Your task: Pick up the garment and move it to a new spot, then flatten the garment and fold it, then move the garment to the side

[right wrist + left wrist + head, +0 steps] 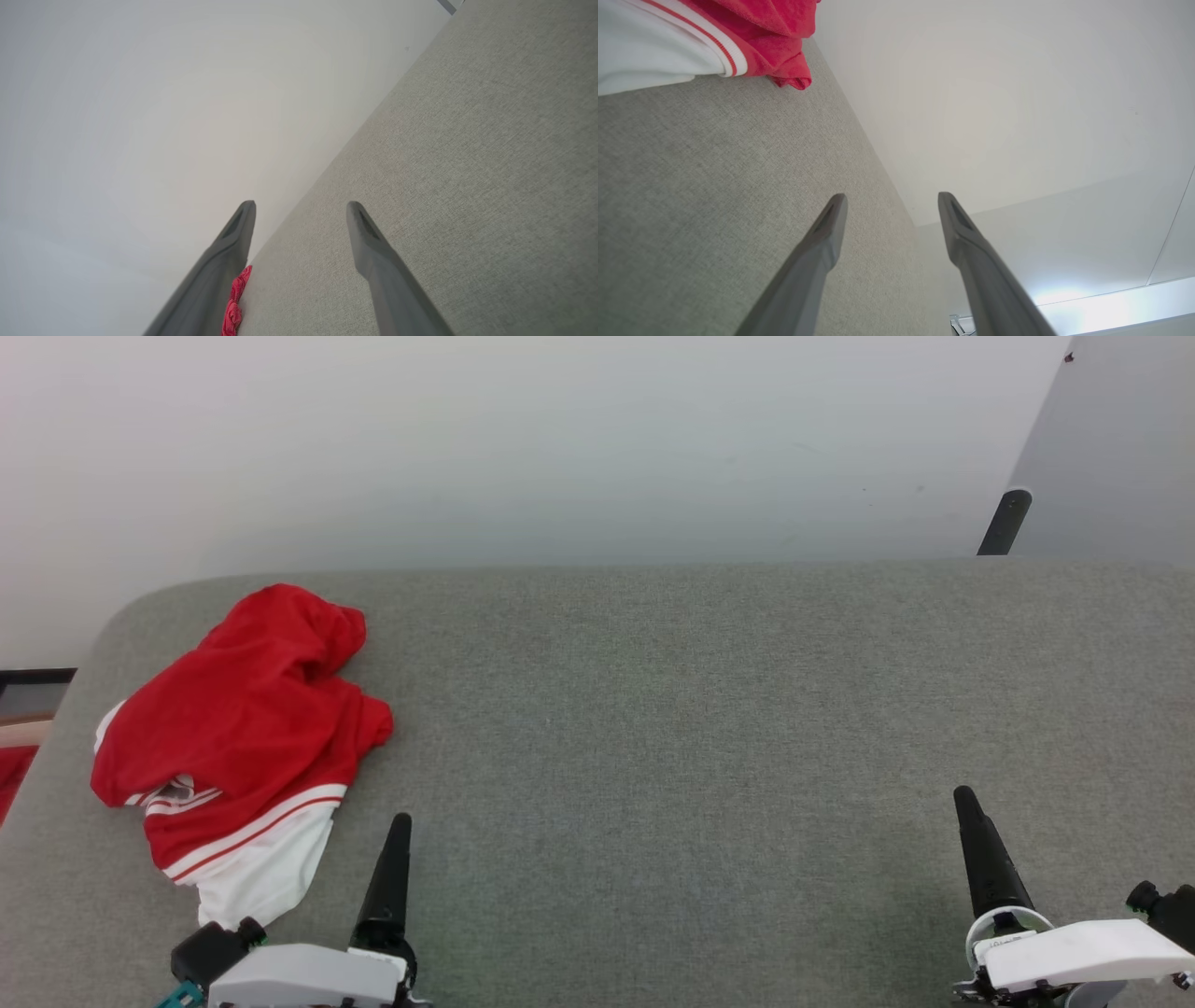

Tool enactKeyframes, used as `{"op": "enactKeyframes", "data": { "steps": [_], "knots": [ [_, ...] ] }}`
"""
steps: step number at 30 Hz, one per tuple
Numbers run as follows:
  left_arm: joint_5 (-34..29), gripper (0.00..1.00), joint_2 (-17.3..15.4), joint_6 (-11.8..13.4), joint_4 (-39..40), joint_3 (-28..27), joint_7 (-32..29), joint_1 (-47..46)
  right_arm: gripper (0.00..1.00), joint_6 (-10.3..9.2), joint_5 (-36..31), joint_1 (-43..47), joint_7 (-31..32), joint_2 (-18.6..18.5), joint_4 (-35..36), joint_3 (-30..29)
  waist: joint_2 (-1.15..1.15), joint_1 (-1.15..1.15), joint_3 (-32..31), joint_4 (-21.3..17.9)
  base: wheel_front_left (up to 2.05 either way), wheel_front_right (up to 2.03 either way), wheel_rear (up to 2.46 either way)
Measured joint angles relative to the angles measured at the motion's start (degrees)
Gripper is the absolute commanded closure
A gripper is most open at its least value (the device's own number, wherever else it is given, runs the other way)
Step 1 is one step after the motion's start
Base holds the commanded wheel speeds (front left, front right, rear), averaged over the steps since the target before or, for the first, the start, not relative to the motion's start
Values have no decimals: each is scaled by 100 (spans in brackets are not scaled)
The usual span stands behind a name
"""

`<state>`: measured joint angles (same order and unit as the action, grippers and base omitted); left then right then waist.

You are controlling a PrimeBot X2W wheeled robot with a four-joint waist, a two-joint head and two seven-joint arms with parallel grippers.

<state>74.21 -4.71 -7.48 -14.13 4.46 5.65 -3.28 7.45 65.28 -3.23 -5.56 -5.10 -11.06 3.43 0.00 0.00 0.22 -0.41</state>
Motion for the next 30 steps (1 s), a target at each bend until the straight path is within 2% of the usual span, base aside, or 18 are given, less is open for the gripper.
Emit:
{"op": "enactKeyframes", "data": {
  "steps": [19, 30],
  "knots": [
    [-1879, 0, 78, 0, -26, -33, 302, -30, 0, 1, -1768, -4, -303, 74, 55, -123, 0, 0, 8, -19, 0, 0, 0],
    [-3225, 0, 130, 0, 138, -140, 448, -76, 0, 1, -3482, -68, -454, 92, 166, -238, 0, 0, 64, 10, 0, 0, 0]
  ]
}}
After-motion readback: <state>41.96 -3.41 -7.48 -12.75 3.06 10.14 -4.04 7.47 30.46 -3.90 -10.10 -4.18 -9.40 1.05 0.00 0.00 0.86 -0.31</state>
